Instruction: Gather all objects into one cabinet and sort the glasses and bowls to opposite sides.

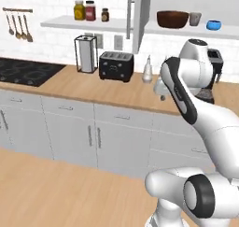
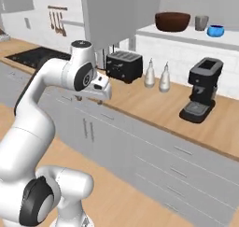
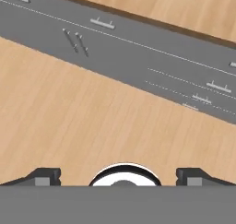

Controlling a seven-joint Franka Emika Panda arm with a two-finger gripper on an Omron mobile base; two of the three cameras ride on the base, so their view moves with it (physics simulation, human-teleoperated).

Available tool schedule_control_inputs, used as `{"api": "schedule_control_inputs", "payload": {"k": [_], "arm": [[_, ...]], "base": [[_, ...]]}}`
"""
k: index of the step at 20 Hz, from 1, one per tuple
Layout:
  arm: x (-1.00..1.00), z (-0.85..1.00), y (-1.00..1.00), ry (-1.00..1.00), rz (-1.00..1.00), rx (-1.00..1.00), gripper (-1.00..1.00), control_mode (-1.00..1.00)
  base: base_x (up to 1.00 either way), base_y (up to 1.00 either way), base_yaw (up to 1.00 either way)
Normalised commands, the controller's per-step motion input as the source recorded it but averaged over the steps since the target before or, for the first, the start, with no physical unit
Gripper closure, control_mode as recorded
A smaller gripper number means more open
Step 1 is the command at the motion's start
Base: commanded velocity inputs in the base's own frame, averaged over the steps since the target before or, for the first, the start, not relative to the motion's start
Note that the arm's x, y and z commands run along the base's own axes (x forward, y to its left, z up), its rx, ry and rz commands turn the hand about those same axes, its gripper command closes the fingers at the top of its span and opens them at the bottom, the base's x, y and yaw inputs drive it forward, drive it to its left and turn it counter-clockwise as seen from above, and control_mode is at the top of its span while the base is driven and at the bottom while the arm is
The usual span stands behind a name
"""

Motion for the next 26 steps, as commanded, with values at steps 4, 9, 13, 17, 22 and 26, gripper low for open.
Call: {"api": "schedule_control_inputs", "payload": {"k": [4, 9, 13, 17, 22, 26], "arm": [[0.00, 0.00, 0.00, 0.00, 0.00, 0.00, -1.00, 1.00], [0.00, 0.00, 0.00, 0.00, 0.00, 0.00, -1.00, 1.00], [0.00, 0.00, 0.00, 0.00, 0.00, 0.00, -1.00, 1.00], [0.00, 0.00, 0.00, 0.00, 0.00, 0.00, -1.00, 1.00], [0.00, 0.00, 0.00, 0.00, 0.00, 0.00, -1.00, 1.00], [0.00, 0.00, 0.00, 0.00, 0.00, 0.00, -1.00, 1.00]], "base": [[0.00, 0.00, 0.91], [0.00, -0.01, 0.94], [0.34, -0.03, 0.67], [1.00, 0.00, 0.32], [1.00, 0.00, 0.17], [1.00, 0.00, 0.14]]}}
